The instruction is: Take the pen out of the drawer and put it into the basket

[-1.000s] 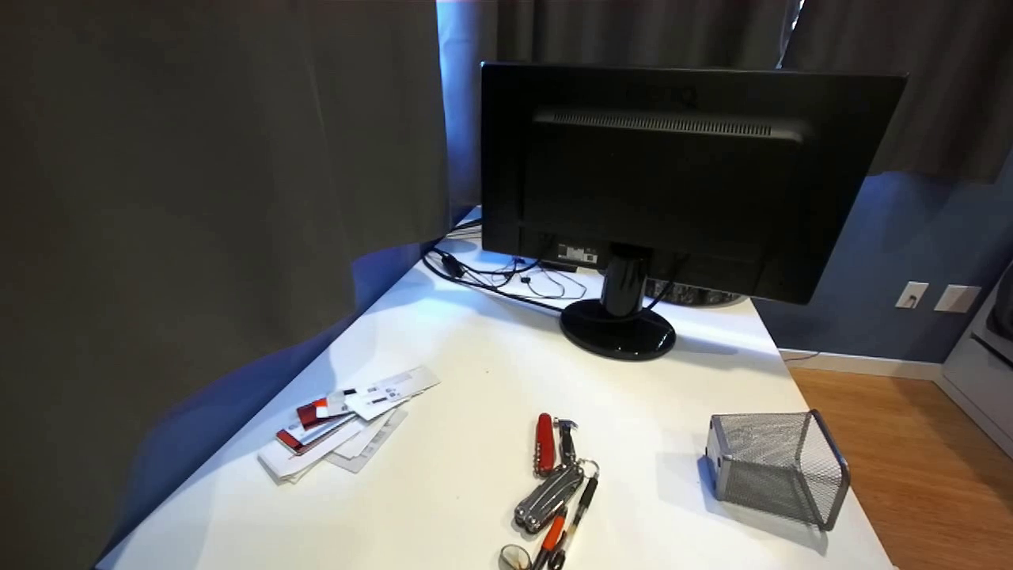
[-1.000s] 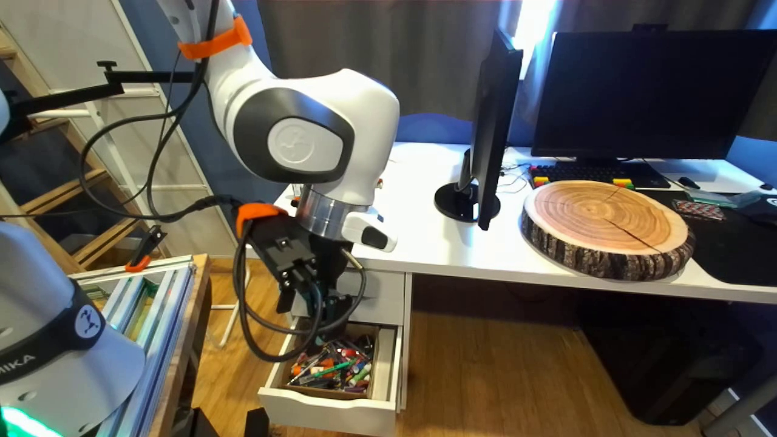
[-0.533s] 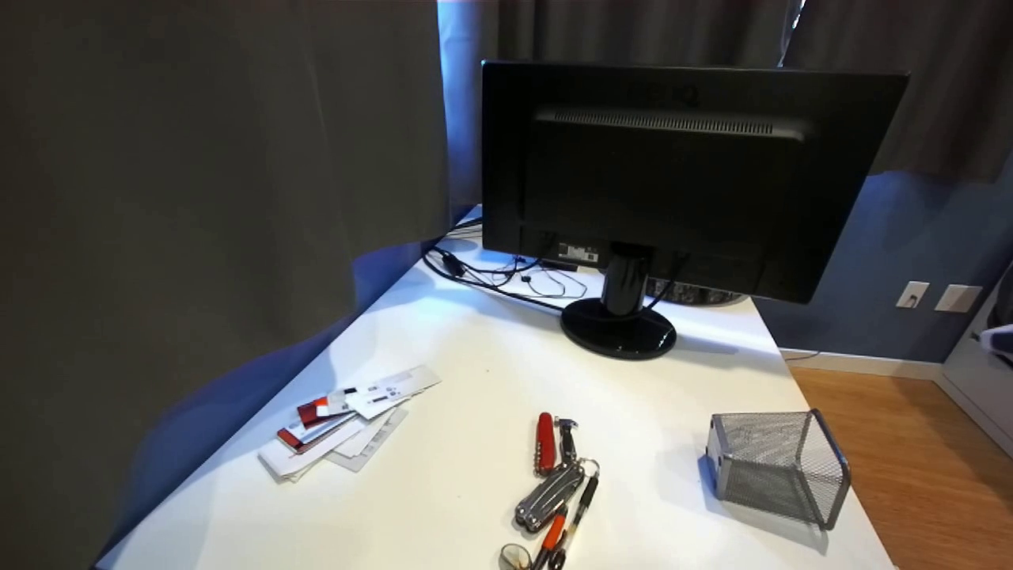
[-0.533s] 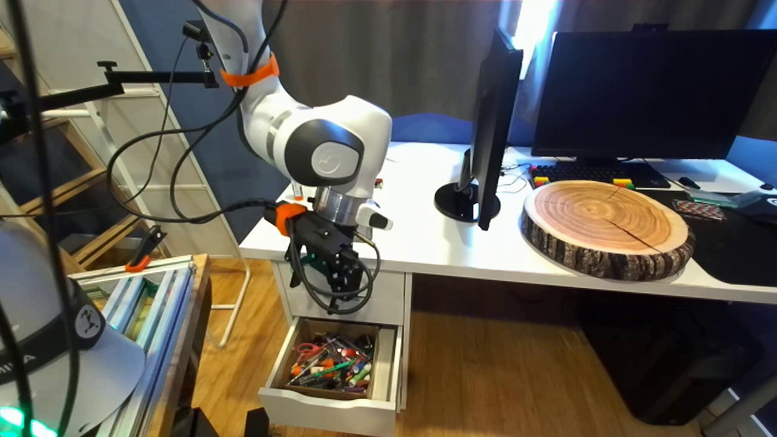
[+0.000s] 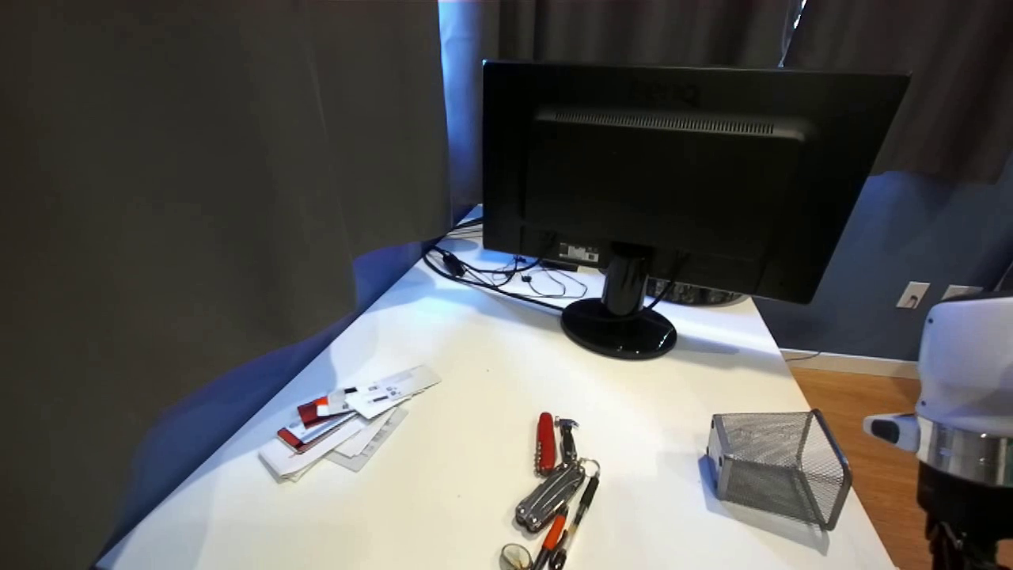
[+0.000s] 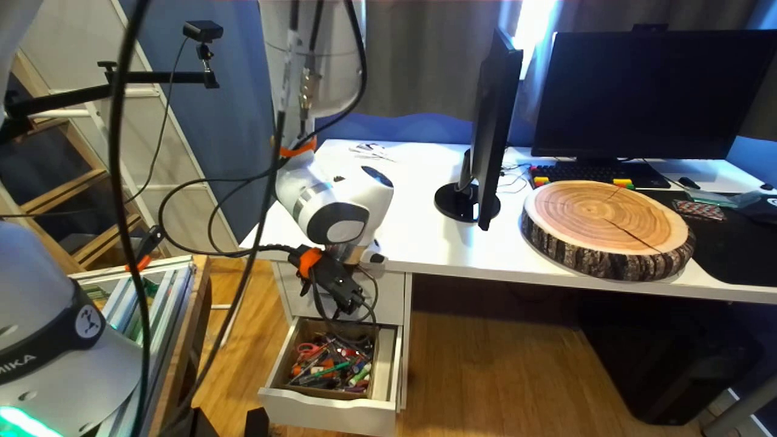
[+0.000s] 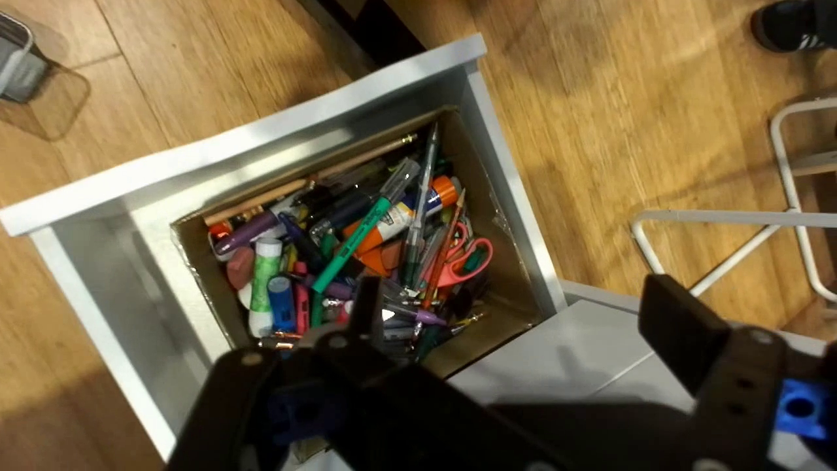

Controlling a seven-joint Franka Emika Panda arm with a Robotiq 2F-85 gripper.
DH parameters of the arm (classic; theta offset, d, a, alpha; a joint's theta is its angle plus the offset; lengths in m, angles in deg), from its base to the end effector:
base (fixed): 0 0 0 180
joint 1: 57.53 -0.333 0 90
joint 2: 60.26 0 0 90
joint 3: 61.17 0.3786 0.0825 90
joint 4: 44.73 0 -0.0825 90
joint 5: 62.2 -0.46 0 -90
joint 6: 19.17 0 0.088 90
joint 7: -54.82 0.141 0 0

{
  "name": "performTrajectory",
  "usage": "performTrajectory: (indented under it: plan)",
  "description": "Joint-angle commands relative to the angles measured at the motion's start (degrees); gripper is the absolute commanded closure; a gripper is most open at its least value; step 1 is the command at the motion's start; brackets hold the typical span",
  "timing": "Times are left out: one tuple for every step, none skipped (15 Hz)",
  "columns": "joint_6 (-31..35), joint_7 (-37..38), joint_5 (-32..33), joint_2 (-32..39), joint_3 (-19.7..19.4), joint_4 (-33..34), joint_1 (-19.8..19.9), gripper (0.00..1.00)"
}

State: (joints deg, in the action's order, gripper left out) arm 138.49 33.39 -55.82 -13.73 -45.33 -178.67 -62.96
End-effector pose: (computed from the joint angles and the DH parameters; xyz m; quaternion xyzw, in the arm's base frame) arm 0.4022 0.2080 -0.0738 -0.9002 -0.3863 0.1777 0.0943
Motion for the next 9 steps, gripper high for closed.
performTrajectory:
  plan:
    - [5.2, -4.6, 1.1, 10.4, 2.1, 5.4, 5.0, 0.00]
    - [3.0, -1.4, 1.4, 5.4, 1.1, 2.5, 2.5, 0.00]
    - [4.1, -2.2, 1.7, 7.6, 1.3, 3.4, 3.5, 0.00]
    - [4.5, -2.7, 1.8, 9.2, 1.4, 4.2, 4.3, 0.00]
    - [4.6, -3.1, 1.9, 10.1, 1.5, 4.7, 4.8, 0.00]
    - [4.7, -3.3, 1.9, 10.4, 1.6, 5.0, 5.1, 0.00]
    - [4.7, -3.3, 1.9, 10.4, 1.7, 5.2, 5.2, 0.00]
    - [4.7, -3.3, 1.9, 10.4, 1.8, 5.3, 5.2, 0.00]
    - [4.7, -3.3, 1.8, 10.4, 1.9, 5.4, 5.2, 0.00]
